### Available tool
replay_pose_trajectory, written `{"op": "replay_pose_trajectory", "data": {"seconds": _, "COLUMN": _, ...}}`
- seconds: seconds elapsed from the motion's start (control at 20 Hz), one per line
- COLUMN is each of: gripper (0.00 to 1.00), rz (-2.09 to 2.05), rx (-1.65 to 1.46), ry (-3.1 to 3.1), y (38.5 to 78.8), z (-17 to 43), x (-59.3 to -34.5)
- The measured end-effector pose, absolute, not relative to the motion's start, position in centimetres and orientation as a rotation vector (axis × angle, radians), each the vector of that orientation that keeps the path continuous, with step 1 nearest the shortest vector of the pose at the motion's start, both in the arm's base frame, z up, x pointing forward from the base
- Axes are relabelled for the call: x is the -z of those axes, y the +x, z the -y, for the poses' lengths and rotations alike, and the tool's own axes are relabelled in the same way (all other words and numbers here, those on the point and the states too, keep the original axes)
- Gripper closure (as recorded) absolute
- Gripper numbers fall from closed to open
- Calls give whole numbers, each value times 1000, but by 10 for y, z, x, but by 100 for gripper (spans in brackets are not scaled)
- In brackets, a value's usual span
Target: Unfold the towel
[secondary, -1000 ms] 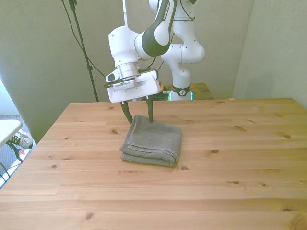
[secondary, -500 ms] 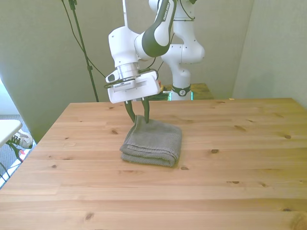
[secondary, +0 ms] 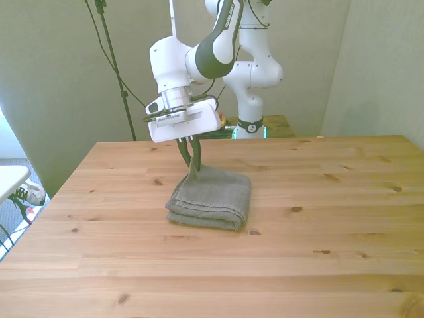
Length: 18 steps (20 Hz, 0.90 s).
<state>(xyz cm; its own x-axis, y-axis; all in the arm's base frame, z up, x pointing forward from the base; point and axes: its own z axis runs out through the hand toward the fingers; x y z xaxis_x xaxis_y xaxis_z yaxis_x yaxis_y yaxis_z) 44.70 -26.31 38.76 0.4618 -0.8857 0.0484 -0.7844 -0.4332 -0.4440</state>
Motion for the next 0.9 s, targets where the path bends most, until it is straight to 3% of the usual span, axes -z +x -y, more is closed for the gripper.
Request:
{"op": "replay_pose_trajectory", "data": {"seconds": 0.2, "gripper": 100, "rz": -1396, "rx": 411, "ry": -2355, "y": 451, "z": 263, "x": -398}}
{"op": "replay_pose_trajectory", "data": {"seconds": 0.35, "gripper": 100, "rz": -1328, "rx": 446, "ry": -2366, "y": 465, "z": 249, "x": -422}}
{"op": "replay_pose_trajectory", "data": {"seconds": 0.65, "gripper": 100, "rz": -1092, "rx": 485, "ry": -2437, "y": 514, "z": 160, "x": -461}}
{"op": "replay_pose_trajectory", "data": {"seconds": 0.9, "gripper": 100, "rz": -846, "rx": 428, "ry": -2513, "y": 534, "z": 96, "x": -471}}
